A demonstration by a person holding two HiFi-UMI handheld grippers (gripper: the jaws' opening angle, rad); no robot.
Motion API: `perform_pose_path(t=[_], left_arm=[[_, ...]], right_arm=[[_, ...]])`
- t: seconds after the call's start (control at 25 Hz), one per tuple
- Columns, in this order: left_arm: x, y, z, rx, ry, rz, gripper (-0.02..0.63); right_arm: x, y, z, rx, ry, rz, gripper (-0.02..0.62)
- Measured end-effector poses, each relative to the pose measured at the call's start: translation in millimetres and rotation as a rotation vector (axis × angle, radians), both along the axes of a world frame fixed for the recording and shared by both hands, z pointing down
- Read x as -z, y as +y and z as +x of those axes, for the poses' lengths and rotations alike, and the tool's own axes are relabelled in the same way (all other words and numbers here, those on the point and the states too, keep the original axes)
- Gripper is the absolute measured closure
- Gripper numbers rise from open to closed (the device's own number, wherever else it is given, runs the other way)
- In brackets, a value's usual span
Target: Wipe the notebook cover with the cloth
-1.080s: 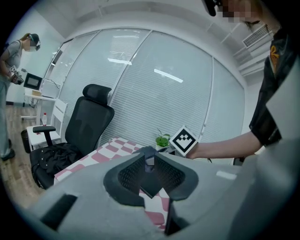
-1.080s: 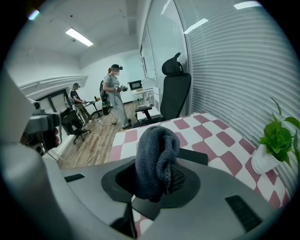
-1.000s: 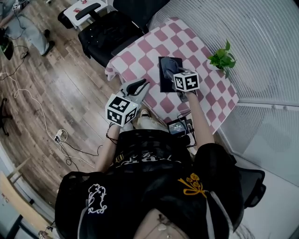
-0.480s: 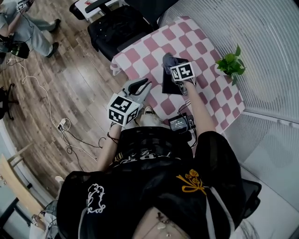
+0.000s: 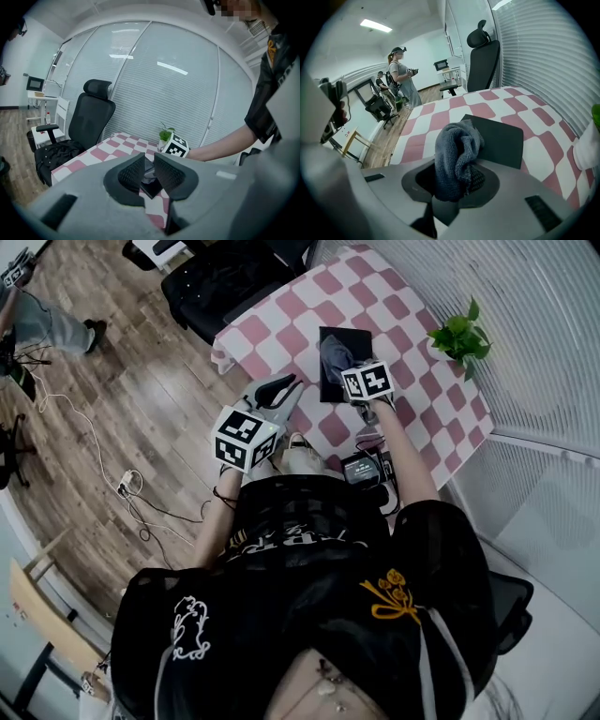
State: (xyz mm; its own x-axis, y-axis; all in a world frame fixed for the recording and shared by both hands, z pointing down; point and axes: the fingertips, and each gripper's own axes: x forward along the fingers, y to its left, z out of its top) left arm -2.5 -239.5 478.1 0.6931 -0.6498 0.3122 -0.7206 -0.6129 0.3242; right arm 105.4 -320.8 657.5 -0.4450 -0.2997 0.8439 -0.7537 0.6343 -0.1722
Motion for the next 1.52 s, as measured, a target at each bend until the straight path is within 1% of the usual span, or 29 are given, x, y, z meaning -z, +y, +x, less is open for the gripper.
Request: perform_pose_path(t=[0.16,0.32,0.52,0.68,0.84,0.92,1.08,1.36,1.52], left_arm=[[-0.9,2.6,6.5,-0.036,0.005,-0.002,0.543],[-1.8,8.4,16.4,-0.071,0.012,0.002,0.543],[-1.0,14.1,26.7,-0.108,0.017,0.005,0.543],[0.4,17.5,32.1,-0.130,0.024,0.007,0.543],[2.4,16.8,37.5,-0.141,0.033,0.007,0.543],[2.3,15.1,39.8,-0.142,0.036,0.008,0.543],[0.4,11.5,42.9,-0.136,0.036,0.004,0.543],[1.3,2.7,44.3,-0.115,0.025,0.002,0.543],[1.0,-0.8,44.1,-0.099,0.012,0.001,0.543]], right_arm=[[0.1,29.8,2.8,0.033,0.009,-0.001,0.509],[-2.2,55.8,7.1,0.023,0.009,-0.007,0.509],[-3.8,81.4,4.1,0.036,0.014,-0.012,0.508],[-5.7,93.8,4.0,0.044,0.024,-0.027,0.508],[-0.1,95.2,6.3,0.076,0.041,-0.037,0.508],[7.1,87.5,9.9,0.076,0.035,-0.021,0.508],[18.6,54.8,28.5,0.021,0.033,0.021,0.508],[31.4,-20.6,54.7,-0.057,0.068,0.091,0.508],[26.7,-54.1,58.1,-0.061,0.100,0.103,0.508]])
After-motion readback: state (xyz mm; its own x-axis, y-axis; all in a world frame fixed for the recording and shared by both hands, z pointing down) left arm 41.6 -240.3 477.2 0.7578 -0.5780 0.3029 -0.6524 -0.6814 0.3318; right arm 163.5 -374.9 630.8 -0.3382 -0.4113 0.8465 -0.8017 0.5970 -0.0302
